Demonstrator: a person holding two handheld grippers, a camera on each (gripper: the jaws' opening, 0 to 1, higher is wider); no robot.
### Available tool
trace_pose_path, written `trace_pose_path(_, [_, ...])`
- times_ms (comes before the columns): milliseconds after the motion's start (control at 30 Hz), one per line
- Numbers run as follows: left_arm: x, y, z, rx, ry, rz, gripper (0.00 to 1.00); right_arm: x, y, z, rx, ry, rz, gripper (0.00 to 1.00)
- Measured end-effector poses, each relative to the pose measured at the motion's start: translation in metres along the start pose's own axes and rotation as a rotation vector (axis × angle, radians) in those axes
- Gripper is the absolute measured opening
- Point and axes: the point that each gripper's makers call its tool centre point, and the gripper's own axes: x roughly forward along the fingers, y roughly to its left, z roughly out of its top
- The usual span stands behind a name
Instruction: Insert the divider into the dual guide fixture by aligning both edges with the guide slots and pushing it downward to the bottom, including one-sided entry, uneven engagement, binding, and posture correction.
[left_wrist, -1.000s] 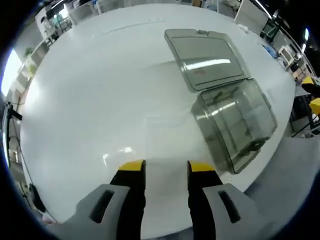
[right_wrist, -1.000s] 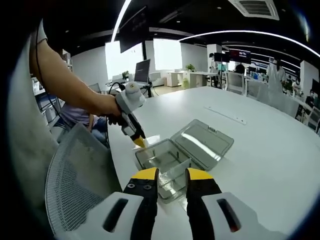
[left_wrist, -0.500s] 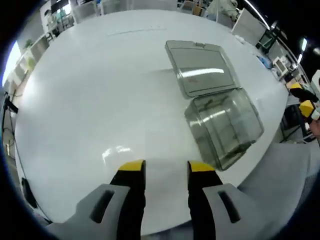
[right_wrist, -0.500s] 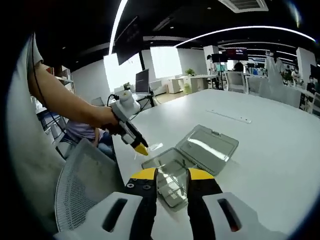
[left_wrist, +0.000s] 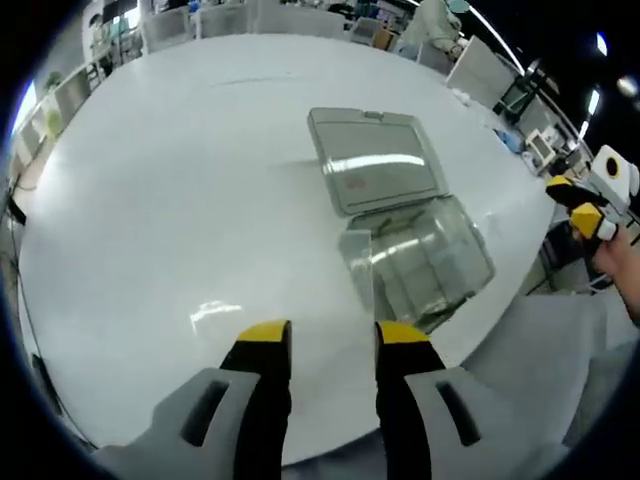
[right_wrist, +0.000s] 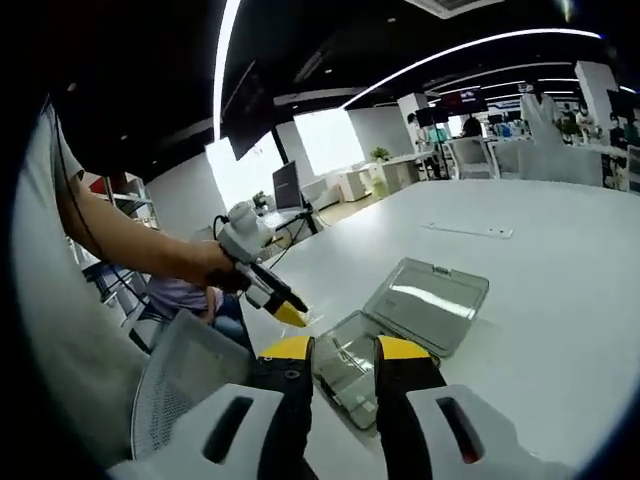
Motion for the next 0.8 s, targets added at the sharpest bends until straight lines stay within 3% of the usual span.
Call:
trace_pose_path(433, [-0.015, -0.013, 0.016, -0.064, -0.078, -0.088, 0.30, 0.002, 0.001, 0.005, 0.044, -0.029, 0.023, 0.20])
trace_pose_path(800, [-0.027, -0.045, 0.029, -0.088, -0.132, -0.209, 0.30, 0.010, 0.003, 0.014, 0.146, -0.069, 0.080, 0.26])
